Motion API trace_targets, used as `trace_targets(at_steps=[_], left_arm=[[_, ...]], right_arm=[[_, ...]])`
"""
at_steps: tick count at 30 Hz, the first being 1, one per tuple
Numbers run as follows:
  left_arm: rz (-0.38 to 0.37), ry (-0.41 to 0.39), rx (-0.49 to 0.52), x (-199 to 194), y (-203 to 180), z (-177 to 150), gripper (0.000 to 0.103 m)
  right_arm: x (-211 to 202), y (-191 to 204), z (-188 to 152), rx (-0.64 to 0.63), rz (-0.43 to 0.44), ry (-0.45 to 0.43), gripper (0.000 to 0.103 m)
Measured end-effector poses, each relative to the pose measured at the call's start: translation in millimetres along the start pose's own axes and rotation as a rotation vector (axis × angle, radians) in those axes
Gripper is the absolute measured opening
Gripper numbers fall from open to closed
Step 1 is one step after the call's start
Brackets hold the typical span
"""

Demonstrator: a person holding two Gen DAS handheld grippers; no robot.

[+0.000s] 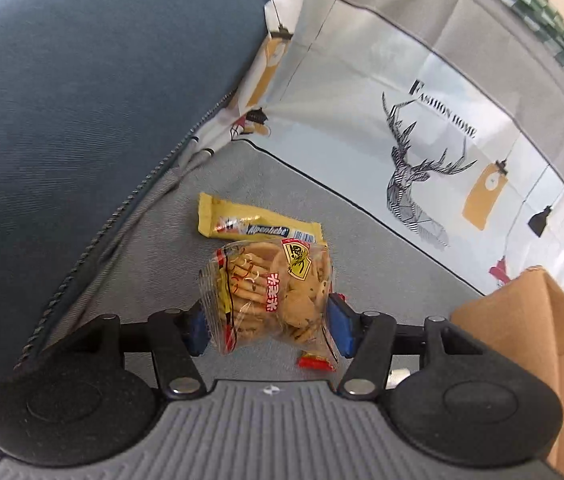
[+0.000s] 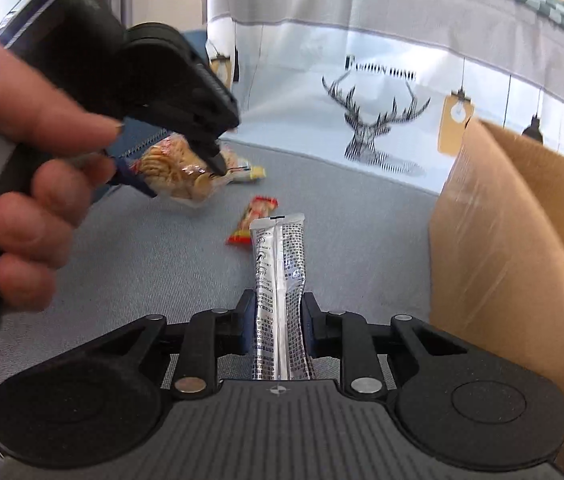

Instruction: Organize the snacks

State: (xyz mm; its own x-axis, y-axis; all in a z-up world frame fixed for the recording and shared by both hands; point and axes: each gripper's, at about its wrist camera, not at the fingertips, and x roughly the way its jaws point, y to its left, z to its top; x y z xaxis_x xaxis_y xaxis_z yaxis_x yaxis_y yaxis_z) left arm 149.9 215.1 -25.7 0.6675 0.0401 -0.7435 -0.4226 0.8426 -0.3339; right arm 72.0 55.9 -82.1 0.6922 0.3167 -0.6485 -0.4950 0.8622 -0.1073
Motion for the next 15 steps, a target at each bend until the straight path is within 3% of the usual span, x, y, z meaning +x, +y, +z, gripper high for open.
trace_targets(at_steps=[8, 15], left_arm=[[-0.085, -0.045, -0.006, -52, -2, -18, 0.063], [-0.159, -0.116, 0.004, -89, -16, -35, 0.063]], right_arm=[[-29, 3, 7, -0.056, 0.015, -0.031, 0.025], [-86, -26, 35, -0.079, -0.005, -0.152, 0.025]])
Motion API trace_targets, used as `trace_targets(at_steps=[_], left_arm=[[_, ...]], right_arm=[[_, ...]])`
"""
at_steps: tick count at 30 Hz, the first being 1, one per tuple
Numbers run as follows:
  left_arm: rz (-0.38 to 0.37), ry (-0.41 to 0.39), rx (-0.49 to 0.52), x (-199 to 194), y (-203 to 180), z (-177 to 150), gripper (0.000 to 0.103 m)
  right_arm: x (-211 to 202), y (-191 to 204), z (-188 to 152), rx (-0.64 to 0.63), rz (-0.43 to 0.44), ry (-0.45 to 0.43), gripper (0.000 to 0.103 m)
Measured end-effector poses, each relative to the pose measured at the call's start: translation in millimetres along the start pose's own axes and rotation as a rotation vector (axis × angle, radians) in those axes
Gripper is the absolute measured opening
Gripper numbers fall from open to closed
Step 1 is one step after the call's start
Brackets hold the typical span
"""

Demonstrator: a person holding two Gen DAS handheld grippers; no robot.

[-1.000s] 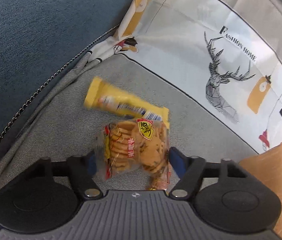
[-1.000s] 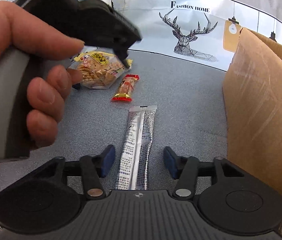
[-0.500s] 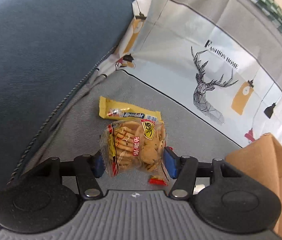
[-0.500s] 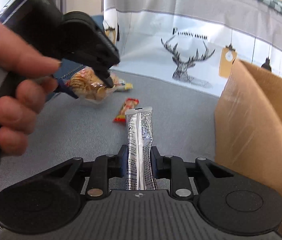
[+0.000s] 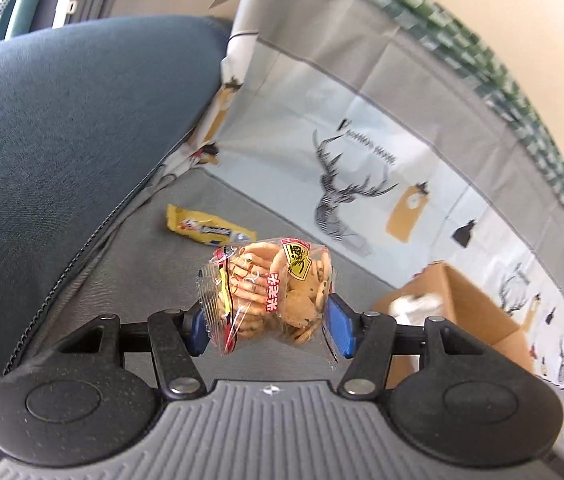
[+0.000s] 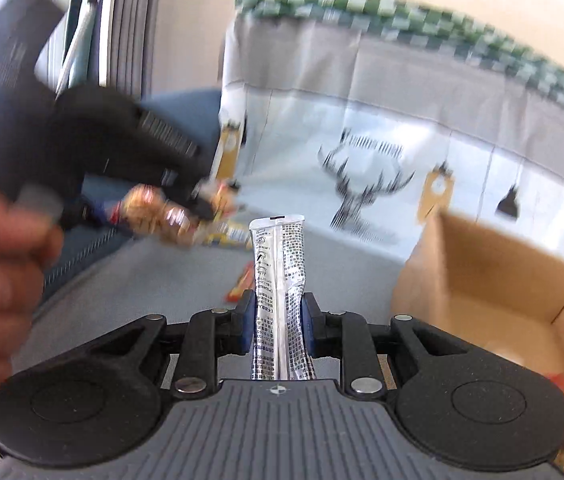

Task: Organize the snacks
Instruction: 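Lift the cracker bag and silver stick pack and carry both over the box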

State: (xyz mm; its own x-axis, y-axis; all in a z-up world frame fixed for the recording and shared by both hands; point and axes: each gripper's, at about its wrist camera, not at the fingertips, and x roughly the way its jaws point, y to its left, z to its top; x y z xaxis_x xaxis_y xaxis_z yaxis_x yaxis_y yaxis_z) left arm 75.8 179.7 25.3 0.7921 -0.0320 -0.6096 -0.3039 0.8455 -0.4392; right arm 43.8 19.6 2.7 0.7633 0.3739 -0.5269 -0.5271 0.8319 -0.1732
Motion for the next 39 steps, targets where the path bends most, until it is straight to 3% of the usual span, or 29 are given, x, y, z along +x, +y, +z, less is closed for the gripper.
trace_targets(at_steps=[8, 15, 39], left_arm=[[-0.014, -0.048, 0.077, -11, -24, -6, 0.063], [-0.021, -0.038, 0.106, 1, -37, -11, 0.063], [-0.095, -0.058, 0.143, 17, -73, -24, 0.063]], right_arm=[[-20, -60, 2, -0.009, -0.037, -0.055, 0.025], [-34, -74, -4, -0.027, -0.037, -0.063, 0.025], [-65, -150, -23, 0.049, -0.178, -0.072, 0.025]])
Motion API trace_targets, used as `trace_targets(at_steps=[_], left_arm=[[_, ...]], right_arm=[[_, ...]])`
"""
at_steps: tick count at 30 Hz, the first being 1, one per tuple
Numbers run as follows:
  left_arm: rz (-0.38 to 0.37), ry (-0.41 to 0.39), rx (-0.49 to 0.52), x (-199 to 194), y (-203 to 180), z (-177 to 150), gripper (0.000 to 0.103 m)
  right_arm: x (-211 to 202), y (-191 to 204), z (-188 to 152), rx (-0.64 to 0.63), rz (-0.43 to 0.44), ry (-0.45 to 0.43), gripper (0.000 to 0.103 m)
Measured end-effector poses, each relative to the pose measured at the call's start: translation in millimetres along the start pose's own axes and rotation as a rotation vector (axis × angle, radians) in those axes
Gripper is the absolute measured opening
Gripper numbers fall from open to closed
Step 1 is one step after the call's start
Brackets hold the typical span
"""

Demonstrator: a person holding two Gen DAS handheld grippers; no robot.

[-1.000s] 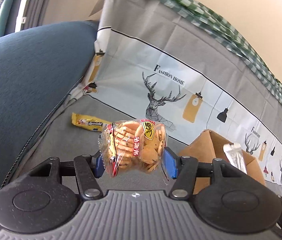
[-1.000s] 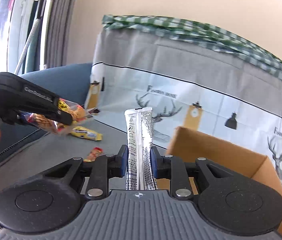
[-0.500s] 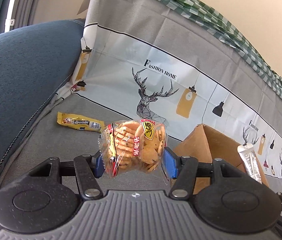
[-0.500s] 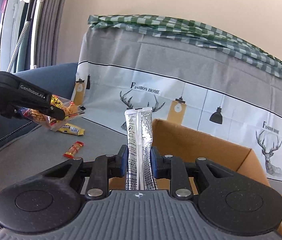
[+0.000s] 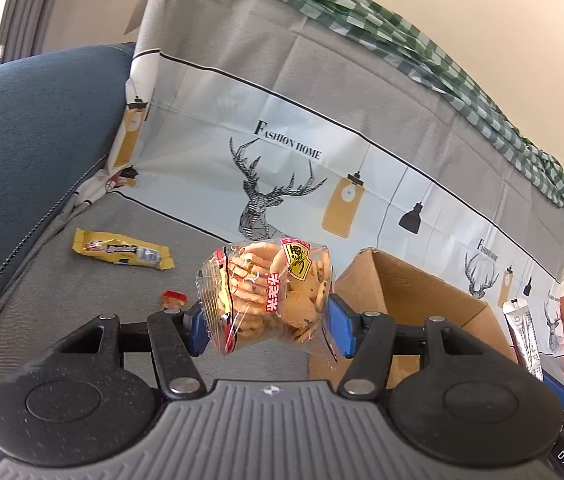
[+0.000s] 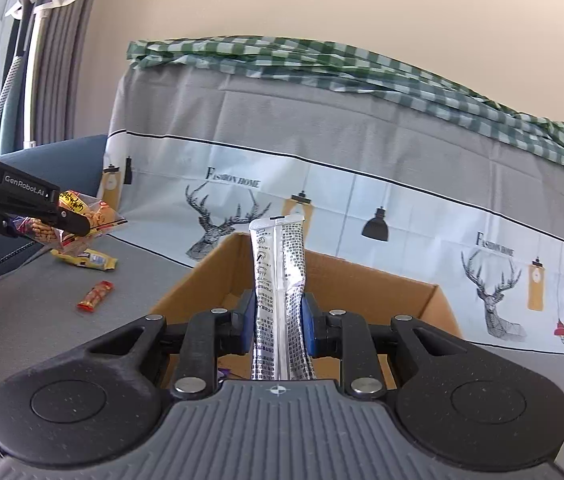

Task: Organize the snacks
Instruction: 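Lift the cracker bag and silver stick pack and carry both over the box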

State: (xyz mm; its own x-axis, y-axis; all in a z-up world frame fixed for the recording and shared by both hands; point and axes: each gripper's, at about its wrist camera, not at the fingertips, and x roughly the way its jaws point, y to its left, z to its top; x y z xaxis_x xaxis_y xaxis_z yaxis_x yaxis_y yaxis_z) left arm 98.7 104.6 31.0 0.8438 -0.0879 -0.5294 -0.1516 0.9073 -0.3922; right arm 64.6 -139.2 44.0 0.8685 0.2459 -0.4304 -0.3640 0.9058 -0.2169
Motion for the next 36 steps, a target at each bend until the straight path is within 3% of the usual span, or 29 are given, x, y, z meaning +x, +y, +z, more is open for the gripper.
trace_targets(at_steps=[9, 23, 36], left_arm=[[-0.030, -0.066, 0.059, 0, -32, -8, 0.063], [-0.173, -0.140, 0.260, 3, -108, -33, 0.063], [-0.281, -0.109, 0.355, 18, -152, -61, 0.063]], right_arm=[[-7, -18, -3, 0.021, -0.044, -0.006, 0.025], [-18, -46, -9, 0.056, -0.147, -0.044, 0.025], [-17, -70, -14, 0.116, -0.205, -0.040, 0.025]])
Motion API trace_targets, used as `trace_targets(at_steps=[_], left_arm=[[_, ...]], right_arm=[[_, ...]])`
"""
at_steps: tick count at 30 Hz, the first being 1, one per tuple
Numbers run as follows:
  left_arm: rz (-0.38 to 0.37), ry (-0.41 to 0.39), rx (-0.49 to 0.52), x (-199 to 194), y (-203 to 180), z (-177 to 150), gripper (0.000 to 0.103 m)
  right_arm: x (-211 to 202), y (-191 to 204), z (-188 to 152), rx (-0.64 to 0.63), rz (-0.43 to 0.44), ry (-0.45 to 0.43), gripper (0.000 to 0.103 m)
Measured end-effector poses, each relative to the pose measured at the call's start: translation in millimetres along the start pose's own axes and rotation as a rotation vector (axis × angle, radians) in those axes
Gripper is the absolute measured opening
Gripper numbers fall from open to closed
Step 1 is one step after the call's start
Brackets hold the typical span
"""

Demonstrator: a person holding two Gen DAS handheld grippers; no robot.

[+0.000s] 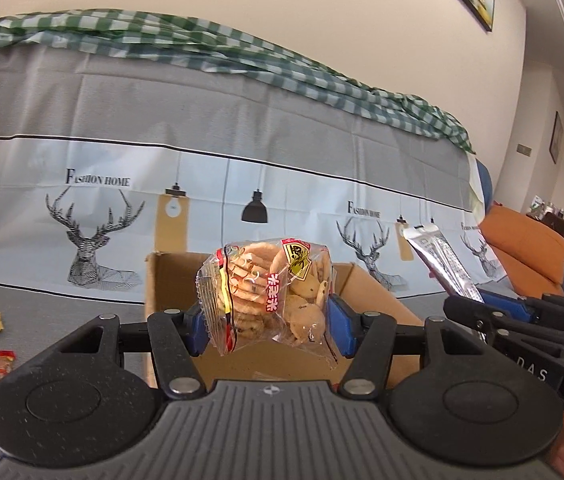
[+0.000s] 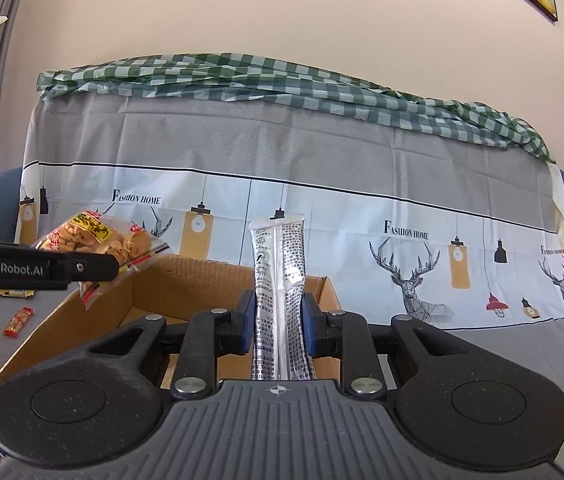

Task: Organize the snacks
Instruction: 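Lift the cracker bag and silver stick pack and carry both over the box, then open the left gripper to drop the cracker bag while the right gripper drops the stick pack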

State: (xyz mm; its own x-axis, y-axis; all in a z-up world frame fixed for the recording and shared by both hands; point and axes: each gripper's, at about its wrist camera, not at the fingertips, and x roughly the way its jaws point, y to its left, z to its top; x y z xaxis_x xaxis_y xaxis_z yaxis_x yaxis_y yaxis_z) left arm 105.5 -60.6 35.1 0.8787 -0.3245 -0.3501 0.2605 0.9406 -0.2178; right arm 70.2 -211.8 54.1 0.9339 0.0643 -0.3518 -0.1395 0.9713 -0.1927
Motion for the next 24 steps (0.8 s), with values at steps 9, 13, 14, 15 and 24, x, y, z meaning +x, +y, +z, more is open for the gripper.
trace_targets(at_steps=[9, 13, 14, 15, 24], left_arm=[[-0.015, -0.005, 0.003, 5.8, -5.7, -0.4, 0.063], [-0.017, -0.007, -0.002, 5.7, -5.2, 0.1, 0.063], [-0.018, -0.007, -0.002, 5.1, -5.1, -0.3, 0.063], [-0.019, -0.007, -0.003, 5.3, -5.1, -0.3, 0.063], [-0.026, -0.011, -0.010, 3.8, -5.8, 0.7, 0.063]], right_arm=[[1.8, -5.2, -2.1, 0.010, -0.010, 0.009, 0.025], [2.6, -7.3, -2.3, 0.016, -0.014, 0.012, 0.025], [2.7, -7.6, -2.3, 0.017, -0.015, 0.013, 0.025], [2.7, -7.7, -2.2, 0.018, -0.015, 0.013, 0.025], [2.6, -7.7, -1.9, 0.016, -0.016, 0.012, 0.025]])
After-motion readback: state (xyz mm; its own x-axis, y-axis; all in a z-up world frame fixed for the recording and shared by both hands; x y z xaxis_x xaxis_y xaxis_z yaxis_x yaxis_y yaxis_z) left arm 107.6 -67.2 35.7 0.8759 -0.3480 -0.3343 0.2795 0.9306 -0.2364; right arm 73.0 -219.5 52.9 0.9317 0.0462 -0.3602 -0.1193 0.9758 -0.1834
